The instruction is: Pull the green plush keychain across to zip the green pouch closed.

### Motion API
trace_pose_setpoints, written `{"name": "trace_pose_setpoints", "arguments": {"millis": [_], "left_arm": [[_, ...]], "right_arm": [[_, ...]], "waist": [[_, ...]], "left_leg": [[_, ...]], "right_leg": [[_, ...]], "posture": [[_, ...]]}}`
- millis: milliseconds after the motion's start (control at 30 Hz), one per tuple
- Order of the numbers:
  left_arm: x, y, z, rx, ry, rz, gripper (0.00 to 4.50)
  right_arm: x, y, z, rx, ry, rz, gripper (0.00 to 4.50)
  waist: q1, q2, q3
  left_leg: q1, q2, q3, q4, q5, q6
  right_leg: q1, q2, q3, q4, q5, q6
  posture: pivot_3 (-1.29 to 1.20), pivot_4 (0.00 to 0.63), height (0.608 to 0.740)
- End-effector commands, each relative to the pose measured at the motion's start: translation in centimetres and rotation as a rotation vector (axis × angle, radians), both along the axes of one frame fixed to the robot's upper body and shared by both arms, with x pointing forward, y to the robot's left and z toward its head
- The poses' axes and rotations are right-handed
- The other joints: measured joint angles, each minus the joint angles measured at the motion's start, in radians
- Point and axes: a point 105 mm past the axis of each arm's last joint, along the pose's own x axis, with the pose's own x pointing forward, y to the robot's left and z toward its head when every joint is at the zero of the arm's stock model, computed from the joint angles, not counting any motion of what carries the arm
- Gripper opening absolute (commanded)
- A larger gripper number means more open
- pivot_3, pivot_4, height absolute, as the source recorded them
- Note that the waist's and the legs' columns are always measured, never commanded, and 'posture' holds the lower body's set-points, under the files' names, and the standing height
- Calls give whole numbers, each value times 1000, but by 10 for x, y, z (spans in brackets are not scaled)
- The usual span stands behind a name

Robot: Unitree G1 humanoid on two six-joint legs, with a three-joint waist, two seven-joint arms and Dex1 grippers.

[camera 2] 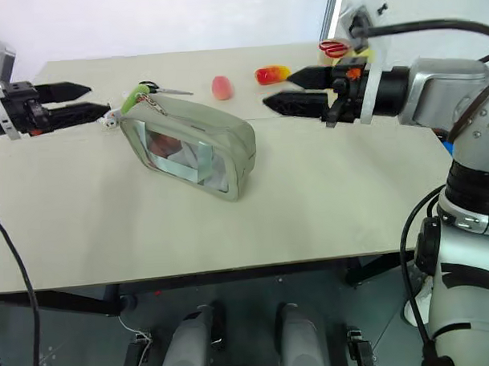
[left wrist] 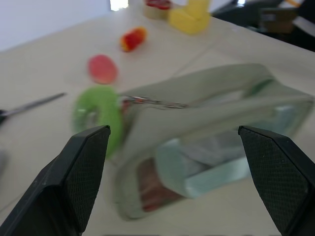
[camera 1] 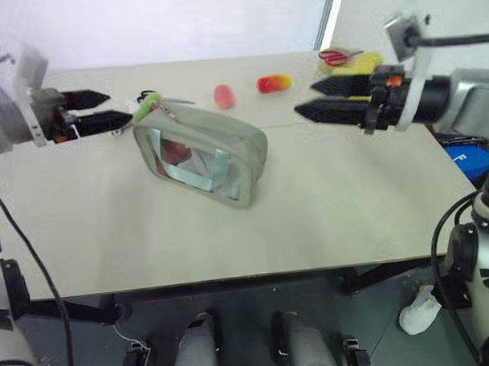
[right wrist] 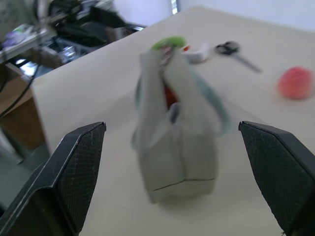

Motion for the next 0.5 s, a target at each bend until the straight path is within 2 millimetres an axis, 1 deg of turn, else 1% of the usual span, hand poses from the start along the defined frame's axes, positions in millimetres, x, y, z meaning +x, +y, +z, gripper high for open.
{"name": "trace_pose_setpoints", "arguments": {"millis": [33, 100, 233, 333, 433, 500], "left_arm": [[-14, -2, 4, 44, -2, -53, 4458], [-11, 3, 1, 58, -9, -16, 4458], [-10, 5, 13, 38, -62, 5, 4458], [-9, 4, 15, 44, -72, 6, 4458], [-14, 8, 18, 96, -94, 10, 4458], [-21, 11, 29, 82, -121, 23, 4458]], "right_arm": [[-6, 8, 2, -4, -24, 14, 4500], [-6, 9, 4, 4, -28, 12, 4500], [-4, 11, 10, 7, -56, -7, 4500], [-2, 16, 13, 11, -74, -4, 4500], [6, 34, 12, -32, -156, -2, 4500], [16, 51, 14, -45, -212, -9, 4500]], "waist": [[-2, 0, 0], [-3, 0, 0], [0, 0, 0], [0, 0, 0], [-3, 0, 0], [-9, 0, 0]], "left_leg": [[-1, 0, 0, 1, 0, 0], [-1, 0, 0, 4, 0, 0], [-1, 1, -1, 12, 0, 0], [-1, 1, -2, 15, -2, -2], [0, 1, -2, 13, -2, -2], [-1, 1, -2, 13, -2, -2]], "right_leg": [[-1, 0, 0, 1, 1, 1], [-1, 0, 0, 4, 1, 4], [-1, 1, 0, 11, -1, 0], [1, 0, 0, 11, 2, -3], [1, 0, 0, 3, 9, -7], [1, 0, -1, 2, 11, -7]], "posture": [[0, 150, 740], [0, 150, 740], [0, 150, 740], [0, 150, 740], [0, 150, 740], [0, 150, 740]]}}
